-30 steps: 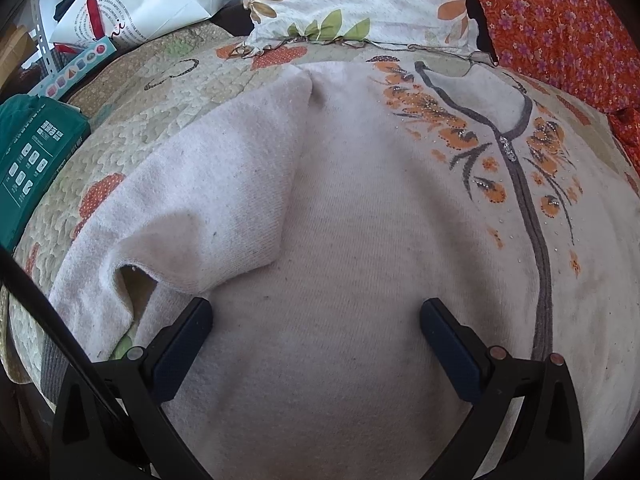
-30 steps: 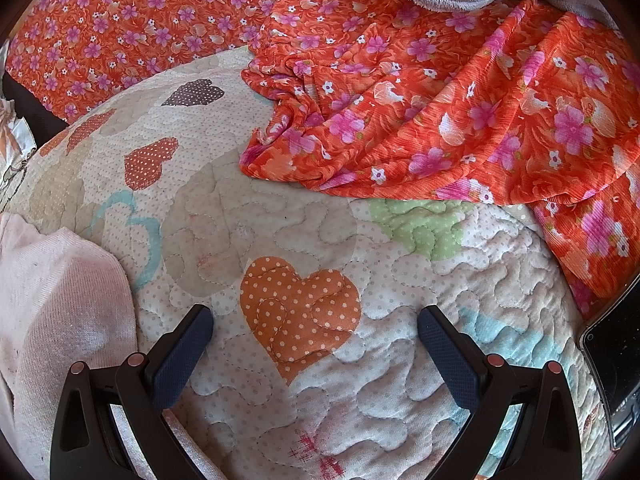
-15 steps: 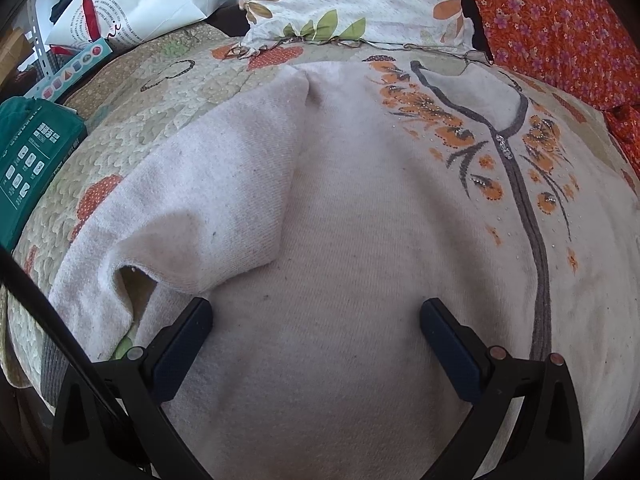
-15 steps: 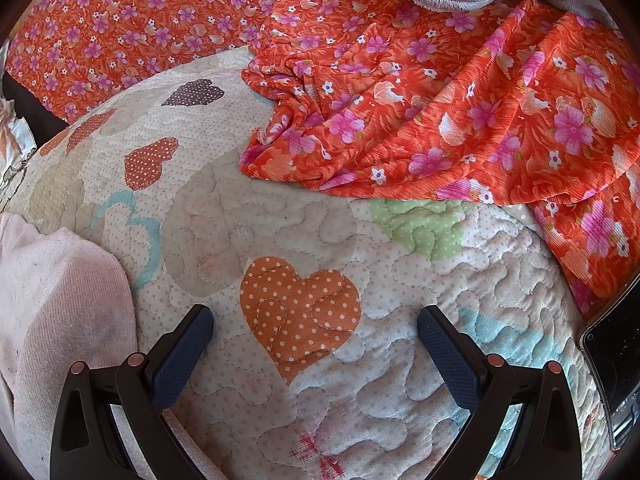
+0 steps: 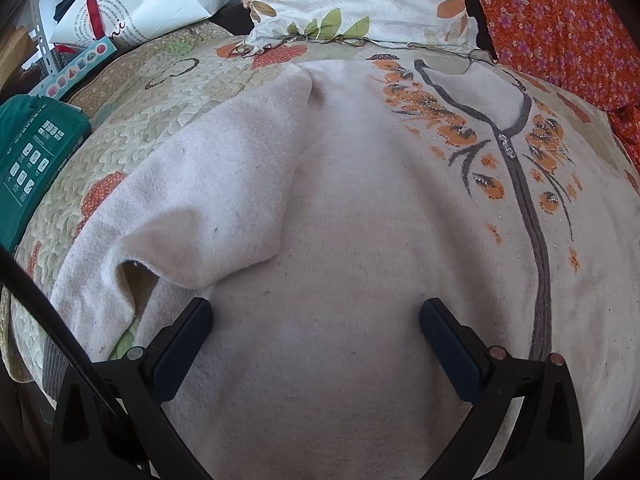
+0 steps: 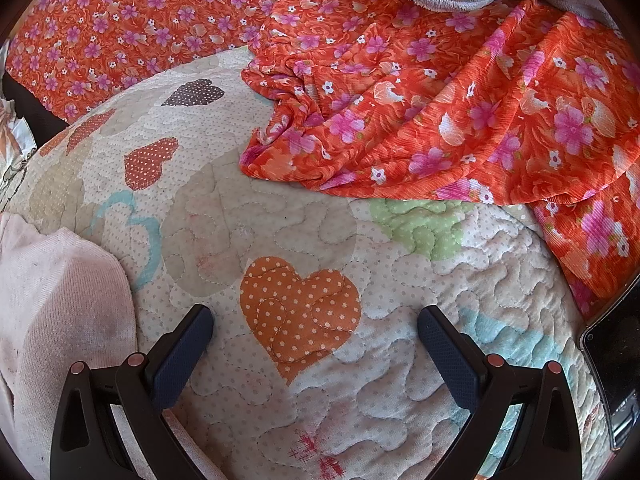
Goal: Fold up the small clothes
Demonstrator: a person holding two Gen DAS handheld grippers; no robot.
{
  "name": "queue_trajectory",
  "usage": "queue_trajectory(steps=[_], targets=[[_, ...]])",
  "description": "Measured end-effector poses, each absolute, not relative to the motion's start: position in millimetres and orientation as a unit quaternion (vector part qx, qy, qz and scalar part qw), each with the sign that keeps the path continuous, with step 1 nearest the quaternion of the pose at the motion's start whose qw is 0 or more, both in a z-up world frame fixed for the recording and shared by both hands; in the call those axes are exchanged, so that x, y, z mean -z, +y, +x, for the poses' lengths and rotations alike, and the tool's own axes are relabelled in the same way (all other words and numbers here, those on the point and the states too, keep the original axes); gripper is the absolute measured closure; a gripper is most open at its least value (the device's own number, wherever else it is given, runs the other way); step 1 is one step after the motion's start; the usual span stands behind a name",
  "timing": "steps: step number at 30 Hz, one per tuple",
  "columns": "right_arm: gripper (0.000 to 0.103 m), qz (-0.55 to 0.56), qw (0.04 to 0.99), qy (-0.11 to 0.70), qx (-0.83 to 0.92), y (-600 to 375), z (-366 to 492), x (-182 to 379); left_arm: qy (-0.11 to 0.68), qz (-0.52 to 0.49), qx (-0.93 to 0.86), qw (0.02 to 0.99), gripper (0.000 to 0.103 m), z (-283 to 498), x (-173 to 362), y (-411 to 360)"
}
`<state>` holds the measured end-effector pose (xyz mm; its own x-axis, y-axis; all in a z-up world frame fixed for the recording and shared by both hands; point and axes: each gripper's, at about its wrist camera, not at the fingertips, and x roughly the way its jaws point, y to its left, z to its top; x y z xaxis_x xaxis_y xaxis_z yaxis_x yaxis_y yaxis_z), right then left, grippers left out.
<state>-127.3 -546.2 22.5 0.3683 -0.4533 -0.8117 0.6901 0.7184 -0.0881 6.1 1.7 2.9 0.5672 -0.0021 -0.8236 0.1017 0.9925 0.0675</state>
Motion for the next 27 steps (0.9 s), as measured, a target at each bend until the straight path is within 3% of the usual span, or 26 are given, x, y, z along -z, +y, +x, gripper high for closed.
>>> queue_trajectory(steps=[15, 23, 24, 25, 27], targets=[[0.0, 0.134, 0.816, 0.439, 0.352, -548, -127, -20, 0.439, 0.064, 0.044, 0.895, 0.0, -1, -2, 3], [0.0, 0.161, 0.811, 0.464, 0.318, -558, -123, -25, 0.466, 0.054, 0.054, 0.882, 0.0, 4, -8, 4], [0.006, 0.162, 0.81, 0.464, 0.32, -558, -125, -26, 0.467, 0.048, 0.063, 0.88, 0.001, 3, -10, 5], [0.023, 0.165, 0.809, 0.458, 0.329, -557, -127, -31, 0.468, 0.041, 0.073, 0.88, 0.001, 1, -13, 5], [0.04, 0.163, 0.812, 0.431, 0.358, -553, -136, -49, 0.466, 0.025, 0.094, 0.879, 0.005, 0, -23, 8]])
